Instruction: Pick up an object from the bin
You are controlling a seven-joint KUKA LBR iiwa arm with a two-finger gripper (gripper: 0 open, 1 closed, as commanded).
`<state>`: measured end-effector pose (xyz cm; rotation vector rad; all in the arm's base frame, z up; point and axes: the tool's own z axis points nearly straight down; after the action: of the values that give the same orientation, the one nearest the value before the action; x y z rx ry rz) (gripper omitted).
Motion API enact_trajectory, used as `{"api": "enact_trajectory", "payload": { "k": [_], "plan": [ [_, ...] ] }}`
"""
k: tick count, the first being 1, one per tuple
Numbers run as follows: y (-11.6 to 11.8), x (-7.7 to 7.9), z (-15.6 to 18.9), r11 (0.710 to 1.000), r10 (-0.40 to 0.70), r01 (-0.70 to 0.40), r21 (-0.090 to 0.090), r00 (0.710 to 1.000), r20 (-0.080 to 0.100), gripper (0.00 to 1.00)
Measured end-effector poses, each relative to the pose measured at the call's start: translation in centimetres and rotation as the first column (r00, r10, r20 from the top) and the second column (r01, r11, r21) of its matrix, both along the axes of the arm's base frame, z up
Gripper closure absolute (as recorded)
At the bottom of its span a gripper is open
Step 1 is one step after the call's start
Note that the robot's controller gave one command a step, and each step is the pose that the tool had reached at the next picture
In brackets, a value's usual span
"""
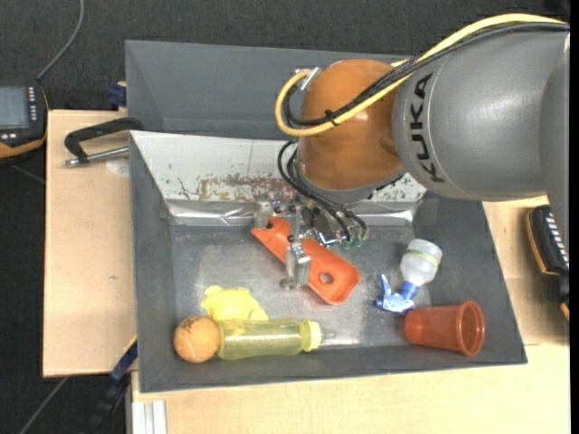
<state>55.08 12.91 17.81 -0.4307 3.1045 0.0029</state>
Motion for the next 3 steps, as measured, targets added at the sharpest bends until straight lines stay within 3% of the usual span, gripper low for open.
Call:
{"api": "enact_trajectory", "payload": {
  "k": [1, 2, 3],
  "plan": [
    [-3.0, -1.1, -2.3, 0.999, 0.040, -0.040, 0.003, 0.999, 0.007, 0.00],
    [-5.0, -3.8, -2.3, 1.000, -0.003, 0.003, 0.001, 1.000, -0.006, 0.00],
    [-7.6, -4.0, -4.4, 0.997, -0.074, 0.074, 0.006, 0.997, 0.009, 0.00]
  ]
}}
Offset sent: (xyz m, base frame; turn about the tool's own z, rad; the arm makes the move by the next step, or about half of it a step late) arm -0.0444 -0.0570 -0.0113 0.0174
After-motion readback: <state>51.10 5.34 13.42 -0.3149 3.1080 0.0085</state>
